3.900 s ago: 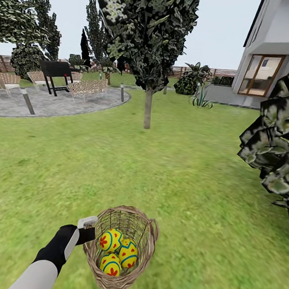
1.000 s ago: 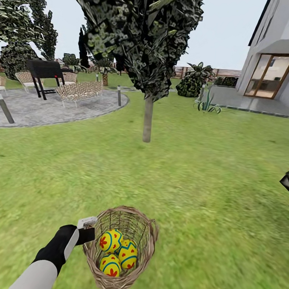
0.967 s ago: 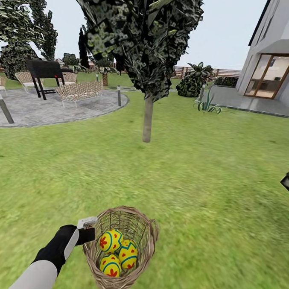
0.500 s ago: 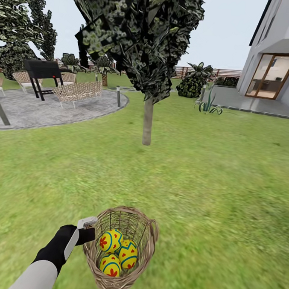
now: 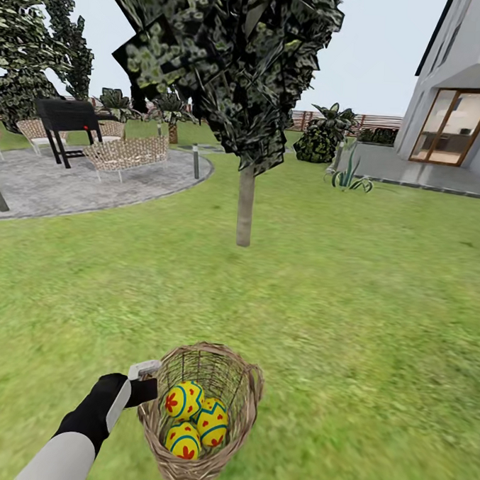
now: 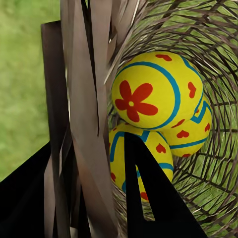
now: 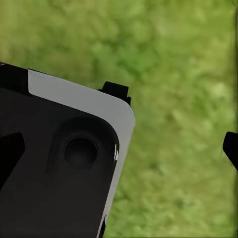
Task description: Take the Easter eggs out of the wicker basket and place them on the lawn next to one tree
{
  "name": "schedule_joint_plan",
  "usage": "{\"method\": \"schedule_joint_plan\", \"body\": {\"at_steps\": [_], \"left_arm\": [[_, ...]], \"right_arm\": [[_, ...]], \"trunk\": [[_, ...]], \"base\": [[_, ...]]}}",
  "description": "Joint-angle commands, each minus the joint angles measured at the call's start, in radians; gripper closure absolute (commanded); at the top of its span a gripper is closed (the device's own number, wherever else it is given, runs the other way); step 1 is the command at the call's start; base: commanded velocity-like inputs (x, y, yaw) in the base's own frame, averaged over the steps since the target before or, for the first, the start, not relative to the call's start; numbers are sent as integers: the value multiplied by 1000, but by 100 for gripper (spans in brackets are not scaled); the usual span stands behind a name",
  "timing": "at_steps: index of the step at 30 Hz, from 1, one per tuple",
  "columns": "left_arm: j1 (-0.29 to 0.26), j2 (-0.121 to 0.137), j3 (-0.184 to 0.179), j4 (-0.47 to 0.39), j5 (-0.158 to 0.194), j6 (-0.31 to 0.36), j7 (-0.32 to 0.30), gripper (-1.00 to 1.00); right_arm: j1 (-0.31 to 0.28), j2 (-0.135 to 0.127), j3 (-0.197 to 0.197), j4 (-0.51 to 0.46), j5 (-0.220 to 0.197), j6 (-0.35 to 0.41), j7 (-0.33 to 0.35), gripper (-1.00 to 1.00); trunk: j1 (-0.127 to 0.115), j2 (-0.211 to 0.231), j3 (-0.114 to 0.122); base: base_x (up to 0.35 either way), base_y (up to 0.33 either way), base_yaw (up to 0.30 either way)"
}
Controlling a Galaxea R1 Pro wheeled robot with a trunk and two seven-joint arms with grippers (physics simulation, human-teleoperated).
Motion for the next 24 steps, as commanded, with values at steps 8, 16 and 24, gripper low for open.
{"method": "schedule_joint_plan", "body": {"at_steps": [8,16,24], "left_arm": [[0,0,0,0,8,0,0,100],[0,0,0,0,8,0,0,100],[0,0,0,0,8,0,0,100]], "right_arm": [[0,0,0,0,-1,0,0,-100],[0,0,0,0,0,3,-3,-100],[0,0,0,0,0,3,-3,-100]], "trunk": [[0,0,0],[0,0,0],[0,0,0]], "base": [[323,0,0],[323,0,0],[323,0,0]]}}
